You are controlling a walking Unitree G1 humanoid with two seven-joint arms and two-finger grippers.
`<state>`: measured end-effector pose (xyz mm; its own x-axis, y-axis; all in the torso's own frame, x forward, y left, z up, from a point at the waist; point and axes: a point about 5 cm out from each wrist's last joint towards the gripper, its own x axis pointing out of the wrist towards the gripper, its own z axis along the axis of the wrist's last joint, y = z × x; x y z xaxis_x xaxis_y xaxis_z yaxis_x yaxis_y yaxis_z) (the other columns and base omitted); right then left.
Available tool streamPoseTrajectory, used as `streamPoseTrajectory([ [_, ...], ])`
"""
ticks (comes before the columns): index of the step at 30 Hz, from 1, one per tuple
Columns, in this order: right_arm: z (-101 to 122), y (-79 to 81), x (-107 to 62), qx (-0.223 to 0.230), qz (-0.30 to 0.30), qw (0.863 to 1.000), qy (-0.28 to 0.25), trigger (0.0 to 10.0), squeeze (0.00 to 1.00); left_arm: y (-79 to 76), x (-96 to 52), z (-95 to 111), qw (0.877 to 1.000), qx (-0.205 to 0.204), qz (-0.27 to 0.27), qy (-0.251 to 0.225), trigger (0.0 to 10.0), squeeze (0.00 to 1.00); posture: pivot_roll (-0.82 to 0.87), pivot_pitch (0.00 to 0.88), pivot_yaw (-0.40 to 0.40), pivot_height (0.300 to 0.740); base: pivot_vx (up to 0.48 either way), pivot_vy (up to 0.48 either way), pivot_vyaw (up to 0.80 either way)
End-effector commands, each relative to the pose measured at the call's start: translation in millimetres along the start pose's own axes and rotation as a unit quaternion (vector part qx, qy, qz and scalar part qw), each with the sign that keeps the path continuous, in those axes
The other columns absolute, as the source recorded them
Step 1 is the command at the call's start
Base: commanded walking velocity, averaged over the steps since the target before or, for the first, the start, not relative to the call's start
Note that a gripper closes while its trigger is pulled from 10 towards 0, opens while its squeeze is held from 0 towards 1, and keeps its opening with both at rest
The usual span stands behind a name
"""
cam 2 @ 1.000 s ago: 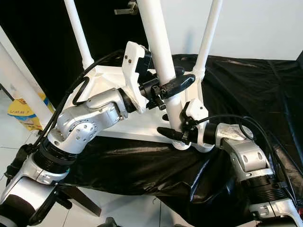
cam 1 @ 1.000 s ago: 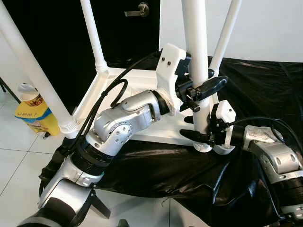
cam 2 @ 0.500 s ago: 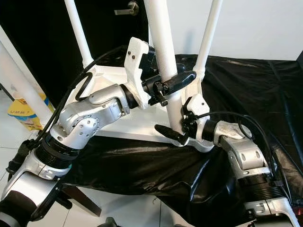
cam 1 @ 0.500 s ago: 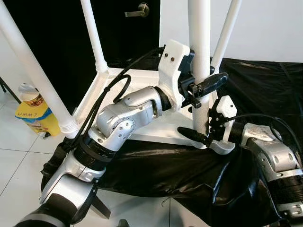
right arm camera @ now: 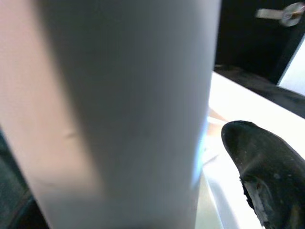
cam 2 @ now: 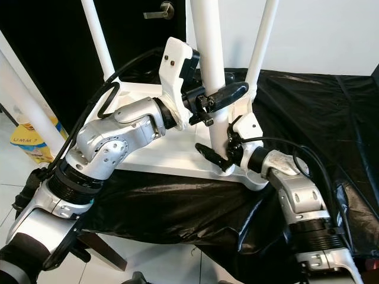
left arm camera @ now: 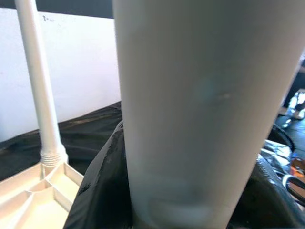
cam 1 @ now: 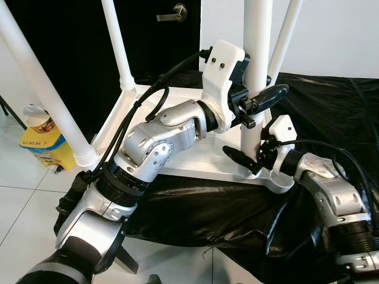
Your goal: Building children table
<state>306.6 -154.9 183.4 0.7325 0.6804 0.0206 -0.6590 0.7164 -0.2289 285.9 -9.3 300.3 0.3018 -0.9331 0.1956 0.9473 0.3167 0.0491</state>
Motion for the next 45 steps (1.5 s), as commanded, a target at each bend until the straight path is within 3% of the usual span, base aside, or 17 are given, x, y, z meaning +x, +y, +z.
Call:
streamPoseTrajectory([
  [1,1,-3.3,1.0,0.0,-0.029,1.0,-0.003,10.0,0.0,-5.9,3.3,8,0.999,0.008,-0.041,-0.01,10.0,0.0,-0.04,0.008,0.005,0.74,0.0,0.0,0.0],
  [7,1,-0.3,3.4,0.004,-0.044,0.999,-0.008,10.0,0.0,-4.3,5.1,9,0.999,0.011,-0.03,-0.012,10.0,0.0,-0.04,0.009,0.006,0.74,0.0,0.0,0.0],
  [23,2,8.1,10.2,0.021,-0.155,0.988,-0.02,10.0,0.0,-4.7,8.9,4,1.0,0.028,-0.007,0.001,10.0,0.0,-0.04,0.026,0.011,0.74,0.0,0.0,0.0],
  [32,5,13.6,12.0,0.007,-0.24,0.971,-0.019,10.0,0.0,-4.0,9.0,4,1.0,0.031,0.0,-0.002,10.0,0.0,-0.04,0.031,0.004,0.74,0.0,0.0,0.0],
  [45,8,32.9,22.2,-0.002,-0.251,0.968,-0.016,10.0,0.0,-5.2,9.7,6,0.999,0.034,0.001,-0.007,10.0,0.0,-0.04,0.022,-0.004,0.74,0.0,0.0,0.0],
])
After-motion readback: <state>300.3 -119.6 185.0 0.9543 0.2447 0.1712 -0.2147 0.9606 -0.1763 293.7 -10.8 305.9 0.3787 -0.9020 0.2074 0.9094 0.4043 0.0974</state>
